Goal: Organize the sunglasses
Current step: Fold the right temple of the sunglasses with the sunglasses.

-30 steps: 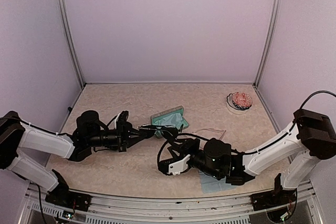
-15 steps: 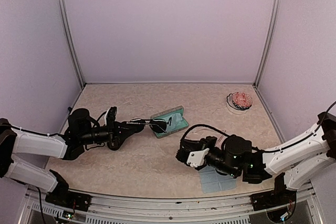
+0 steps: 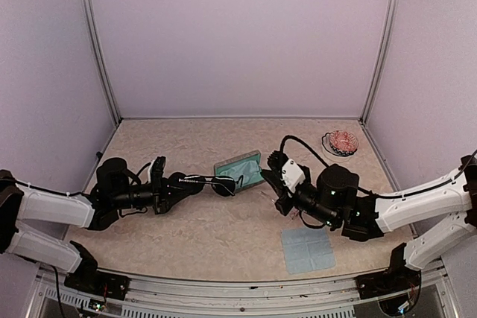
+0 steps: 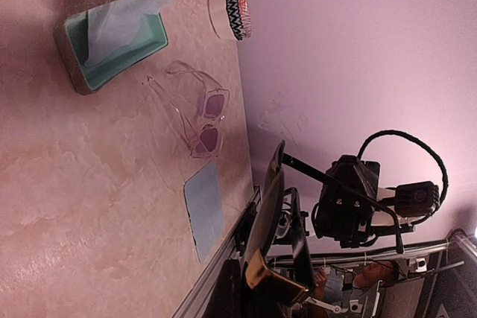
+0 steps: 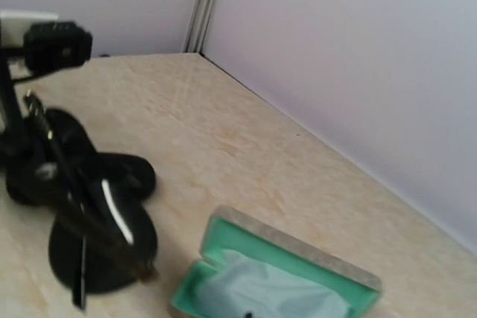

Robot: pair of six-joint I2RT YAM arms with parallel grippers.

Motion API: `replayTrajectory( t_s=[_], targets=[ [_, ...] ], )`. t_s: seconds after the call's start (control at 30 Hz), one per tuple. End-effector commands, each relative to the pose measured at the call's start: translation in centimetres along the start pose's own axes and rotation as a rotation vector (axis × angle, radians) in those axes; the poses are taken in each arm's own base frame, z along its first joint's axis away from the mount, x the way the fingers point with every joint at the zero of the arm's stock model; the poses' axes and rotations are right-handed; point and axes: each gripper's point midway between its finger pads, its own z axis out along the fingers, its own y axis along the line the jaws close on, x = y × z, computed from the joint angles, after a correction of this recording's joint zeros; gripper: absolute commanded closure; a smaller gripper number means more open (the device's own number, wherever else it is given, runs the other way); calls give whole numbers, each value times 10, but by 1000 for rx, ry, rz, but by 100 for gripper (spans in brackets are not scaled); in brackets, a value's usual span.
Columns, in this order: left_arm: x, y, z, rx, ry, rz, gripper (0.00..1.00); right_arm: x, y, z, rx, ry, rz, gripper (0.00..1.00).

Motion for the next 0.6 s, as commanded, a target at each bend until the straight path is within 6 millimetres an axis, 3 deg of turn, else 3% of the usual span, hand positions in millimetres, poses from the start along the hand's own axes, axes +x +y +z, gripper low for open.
replayTrajectory(
  t_s=[0.0, 0.23, 0.57],
  targets=[
    [1, -12, -4, 49, -5, 51, 100, -9, 4, 18, -8, -19, 149, 100],
    [2, -13, -6, 56, -7, 52, 100, -14, 22, 40, -34, -42, 211, 100],
    [4, -16, -7, 68, -11, 52, 100, -28, 67, 74, -35, -57, 174, 100]
  ],
)
